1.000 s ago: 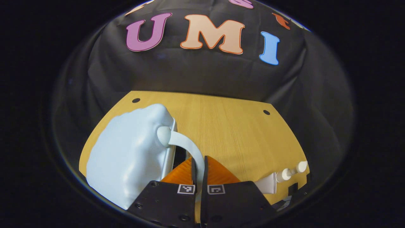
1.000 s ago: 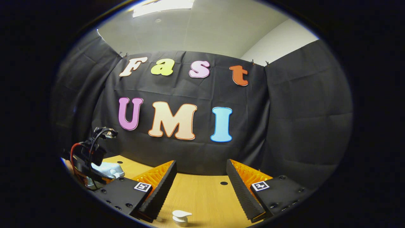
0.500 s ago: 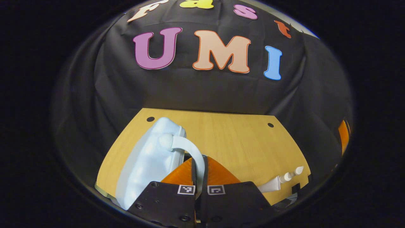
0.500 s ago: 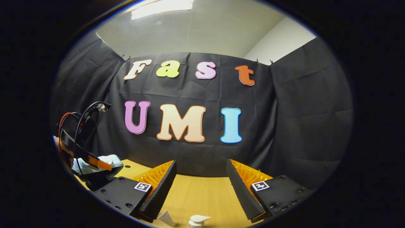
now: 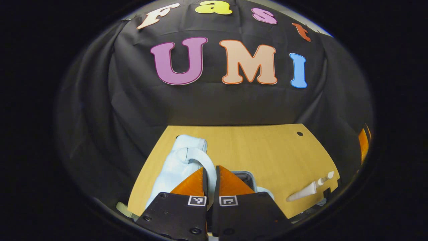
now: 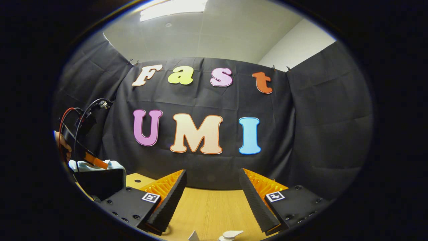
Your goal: First open the suitcase, pack the skin care products into it, and then close the suitcase.
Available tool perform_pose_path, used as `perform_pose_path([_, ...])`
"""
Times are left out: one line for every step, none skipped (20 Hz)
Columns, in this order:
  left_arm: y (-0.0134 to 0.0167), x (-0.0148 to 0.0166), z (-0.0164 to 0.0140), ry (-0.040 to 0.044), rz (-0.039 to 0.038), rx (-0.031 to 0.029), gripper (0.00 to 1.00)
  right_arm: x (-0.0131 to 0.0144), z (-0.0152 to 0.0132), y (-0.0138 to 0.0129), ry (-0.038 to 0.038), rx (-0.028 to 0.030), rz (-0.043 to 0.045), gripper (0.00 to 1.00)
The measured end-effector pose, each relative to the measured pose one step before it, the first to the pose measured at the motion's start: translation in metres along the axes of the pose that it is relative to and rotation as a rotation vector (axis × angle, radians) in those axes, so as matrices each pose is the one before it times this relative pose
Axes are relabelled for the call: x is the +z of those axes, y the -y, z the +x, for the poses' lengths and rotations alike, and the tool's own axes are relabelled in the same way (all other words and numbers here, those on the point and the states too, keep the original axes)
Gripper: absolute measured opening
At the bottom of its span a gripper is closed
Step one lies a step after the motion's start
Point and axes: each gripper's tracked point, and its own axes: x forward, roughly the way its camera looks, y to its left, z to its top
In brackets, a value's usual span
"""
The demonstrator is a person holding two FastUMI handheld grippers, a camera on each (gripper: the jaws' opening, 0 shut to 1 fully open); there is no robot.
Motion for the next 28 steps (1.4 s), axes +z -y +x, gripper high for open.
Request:
perform_pose_path([-0.01248, 0.00081, 0.00051, 0.00254, 0.00527, 0.01579, 0.00, -0.00057, 0.00001, -0.00584, 0.00086, -0.00082, 0.00015, 0.99])
perform_pose_path([-0.01300, 0.00132, 0.00113, 0.00568, 0.00447, 0.01577, 0.00, 0.00063, 0.00071, -0.00586, 0.00198, -0.00071, 0.00030, 0.99])
perform_pose_path([-0.01066, 0.00140, 0.00175, -0.00034, 0.00665, 0.01061, 0.00, 0.00017, 0.00044, -0.00619, 0.00034, 0.00116, 0.00009, 0.99])
perform_pose_path([-0.01186, 0.00181, 0.00040, 0.00689, 0.00100, 0.01252, 0.00, 0.00065, 0.00093, -0.00619, 0.00048, 0.00226, -0.00056, 0.99])
perform_pose_path([-0.01025, -0.00068, 0.00045, 0.00025, 0.00113, 0.00787, 0.00, -0.00044, 0.00032, -0.00635, -0.00196, 0.00311, -0.00037, 0.99])
perform_pose_path([-0.00856, -0.00016, 0.00134, -0.00510, 0.00408, 0.00143, 0.00, 0.00027, 0.00059, -0.00685, -0.00177, 0.00667, 0.00260, 0.99])
perform_pose_path([-0.01040, -0.00164, -0.00011, -0.00106, 0.00528, 0.01221, 0.00, 0.00207, -0.00006, -0.00685, 0.00203, 0.00625, 0.00565, 0.99])
perform_pose_path([-0.01076, 0.00082, 0.00373, 0.00050, 0.00786, 0.01399, 0.00, 0.00289, 0.00087, -0.00556, 0.00502, 0.00365, 0.00180, 0.99])
perform_pose_path([-0.00864, -0.00057, 0.00610, -0.00839, 0.00666, 0.01100, 0.00, 0.00159, 0.00039, -0.00420, 0.00623, 0.00260, -0.00158, 0.99])
perform_pose_path([-0.01186, -0.00076, 0.00477, 0.00199, -0.00051, 0.01951, 0.00, 0.00196, 0.00145, -0.00423, 0.00355, 0.00153, -0.00330, 1.00])
perform_pose_path([-0.01036, -0.00180, 0.00321, 0.00663, -0.00234, 0.01236, 0.00, -0.00037, 0.00012, -0.00443, -0.00004, 0.00231, -0.00274, 1.00])
perform_pose_path([-0.00931, -0.00478, 0.00241, -0.01386, 0.00683, 0.01299, 0.00, 0.00032, 0.00052, -0.00331, 0.00038, 0.00080, -0.00138, 0.98])
perform_pose_path([-0.01032, -0.00091, 0.00696, -0.00289, 0.00195, 0.01580, 0.00, 0.00025, 0.00025, -0.00163, 0.00045, -0.00126, -0.00105, 0.98])
perform_pose_path([-0.00963, -0.00426, 0.00415, -0.00525, -0.00244, 0.01644, 0.00, -0.00058, 0.00121, -0.00203, -0.00228, -0.00185, -0.00197, 0.99])
perform_pose_path([-0.00969, -0.00650, 0.00384, -0.01636, 0.00064, 0.01223, 0.00, -0.00158, 0.00031, -0.00165, -0.00323, -0.00093, -0.00202, 0.96])
perform_pose_path([-0.00811, -0.00218, 0.00369, -0.00181, -0.00232, 0.00867, 0.00, -0.00139, 0.00107, -0.00288, -0.00425, 0.00272, -0.00113, 0.99])
perform_pose_path([-0.00728, -0.00081, 0.00230, 0.00052, -0.00435, 0.00328, 0.00, -0.00098, -0.00008, -0.00191, -0.00260, 0.00105, -0.00093, 0.99])
perform_pose_path([-0.00667, -0.00128, 0.00347, 0.00151, -0.00530, 0.01012, 0.00, -0.00137, -0.00007, -0.00029, -0.00427, -0.00257, -0.00451, 0.98])
perform_pose_path([-0.00827, -0.00328, 0.00499, -0.00692, 0.00368, 0.01281, 0.00, -0.00284, 0.00040, -0.00083, -0.00633, -0.00193, -0.00532, 1.00])
perform_pose_path([-0.01041, -0.00160, 0.00694, 0.00260, 0.00988, 0.02552, 0.00, -0.00158, 0.00023, -0.00134, -0.00532, -0.00214, -0.00451, 1.00])
perform_pose_path([-0.00985, -0.00624, 0.00670, -0.01310, 0.00429, 0.01643, 0.00, 0.00032, -0.00025, -0.00137, -0.00209, -0.00210, -0.00400, 0.98])
perform_pose_path([-0.00795, -0.00328, 0.00632, -0.00626, -0.00697, 0.00630, 0.00, 0.00028, 0.00061, -0.00086, -0.00090, -0.00287, -0.00439, 0.98])
perform_pose_path([-0.00780, -0.00577, 0.00576, -0.01172, -0.01318, 0.00102, 0.00, -0.00075, 0.00046, -0.00106, -0.00204, -0.00355, -0.00475, 0.99])
perform_pose_path([-0.00625, -0.00611, 0.00487, -0.01453, -0.01830, -0.00014, 0.00, -0.00031, 0.00062, -0.00103, -0.00327, -0.00232, -0.00461, 0.99])
perform_pose_path([-0.00511, -0.00719, 0.00774, -0.01912, -0.01997, -0.00243, 0.00, -0.00193, 0.00151, -0.00155, -0.00381, -0.00120, -0.00373, 0.99])
perform_pose_path([-0.00471, -0.00878, 0.00704, -0.01266, -0.02855, 0.00009, 0.00, -0.00038, 0.00079, -0.00112, -0.00239, -0.00130, -0.00316, 0.99])
perform_pose_path([-0.00428, -0.01039, 0.00738, -0.02421, -0.02322, 0.00149, 0.00, 0.00001, 0.00113, -0.00150, -0.00092, -0.00032, -0.00355, 0.99])
perform_pose_path([-0.00465, -0.01083, 0.00803, -0.02585, -0.02532, -0.00143, 0.00, 0.00117, 0.00115, -0.00183, -0.00077, -0.00057, -0.00468, 0.99])
